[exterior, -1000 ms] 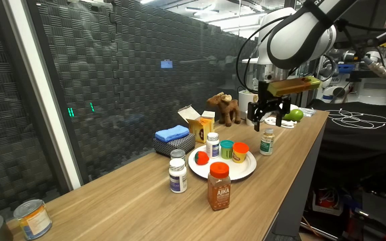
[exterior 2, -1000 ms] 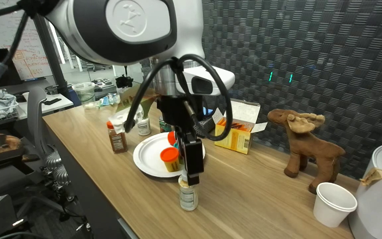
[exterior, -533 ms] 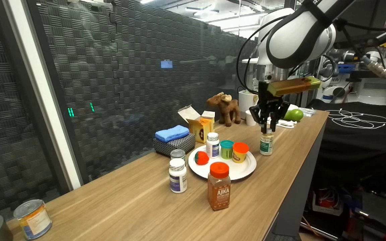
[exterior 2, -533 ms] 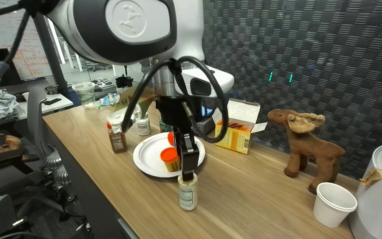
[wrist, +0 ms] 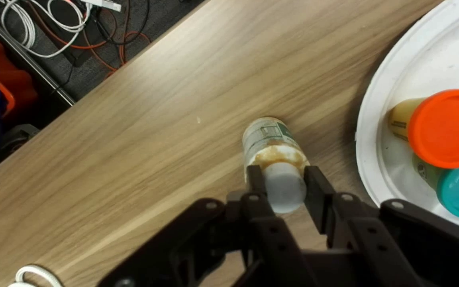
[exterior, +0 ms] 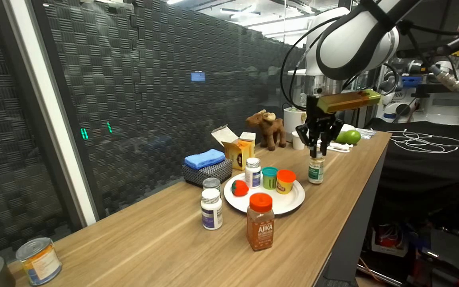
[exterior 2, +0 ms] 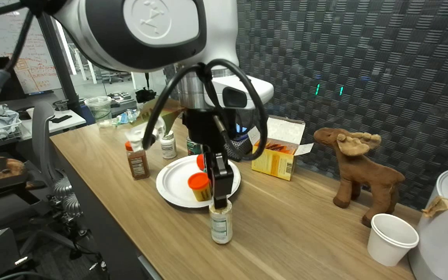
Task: Put the plush toy and all the containers on the white plate
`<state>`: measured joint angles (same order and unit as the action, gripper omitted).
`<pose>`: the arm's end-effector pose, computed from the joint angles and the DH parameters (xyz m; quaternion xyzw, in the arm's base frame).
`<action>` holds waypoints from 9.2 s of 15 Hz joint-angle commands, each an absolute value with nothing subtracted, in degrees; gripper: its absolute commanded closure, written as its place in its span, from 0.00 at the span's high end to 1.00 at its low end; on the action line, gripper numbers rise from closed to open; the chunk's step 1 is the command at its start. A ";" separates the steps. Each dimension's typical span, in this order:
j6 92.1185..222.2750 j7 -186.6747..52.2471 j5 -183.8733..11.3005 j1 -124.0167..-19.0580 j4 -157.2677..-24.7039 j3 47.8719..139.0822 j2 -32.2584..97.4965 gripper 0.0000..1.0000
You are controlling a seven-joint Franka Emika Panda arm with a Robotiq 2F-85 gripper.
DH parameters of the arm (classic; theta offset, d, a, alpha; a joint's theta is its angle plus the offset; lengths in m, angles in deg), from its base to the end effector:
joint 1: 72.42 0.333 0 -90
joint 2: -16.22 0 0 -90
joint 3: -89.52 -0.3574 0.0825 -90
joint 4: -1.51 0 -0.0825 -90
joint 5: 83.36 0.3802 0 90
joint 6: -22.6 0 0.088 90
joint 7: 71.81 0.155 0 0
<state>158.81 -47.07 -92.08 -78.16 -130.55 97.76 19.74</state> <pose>0.5024 -0.1319 0.3176 0.9586 -0.2788 0.0109 0.0565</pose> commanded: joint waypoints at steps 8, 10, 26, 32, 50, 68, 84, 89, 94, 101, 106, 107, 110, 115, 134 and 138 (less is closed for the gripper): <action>152.73 -40.27 -101.13 -76.31 -130.53 91.01 5.35 0.18; 152.24 -42.10 -99.06 -75.80 -129.45 89.45 5.19 0.18; 152.17 -58.42 -84.92 -70.82 -121.50 87.32 21.77 0.17; 152.96 -58.44 -85.32 -70.63 -117.09 87.74 27.60 0.17; 154.30 -58.82 -85.84 -70.53 -115.34 88.58 29.13 0.69; 153.23 -45.92 -80.34 -65.01 -125.83 83.71 18.43 1.00; 158.34 -40.15 -78.53 -63.32 -129.48 82.68 21.30 0.92; 159.09 -39.28 -78.75 -62.93 -129.63 82.71 21.55 0.43; 159.74 -37.00 -79.34 -63.16 -130.49 83.19 18.65 0.24; 163.55 -26.14 -88.62 -65.48 -130.39 85.35 15.83 0.24; 159.78 -27.20 -89.64 -67.76 -128.08 86.85 20.04 0.24; 159.85 -27.12 -89.71 -67.99 -127.88 87.18 20.68 0.24; 160.99 -26.24 -90.75 -68.31 -127.09 88.46 22.52 0.24; 161.26 -24.73 -93.56 -68.09 -125.71 90.55 23.86 0.24; 159.50 -25.81 -93.12 -64.66 -118.40 87.53 24.91 1.00; 160.56 -26.24 -92.71 -61.65 -115.07 84.79 28.61 1.00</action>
<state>160.71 -26.42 -92.14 -63.60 -118.81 86.06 25.47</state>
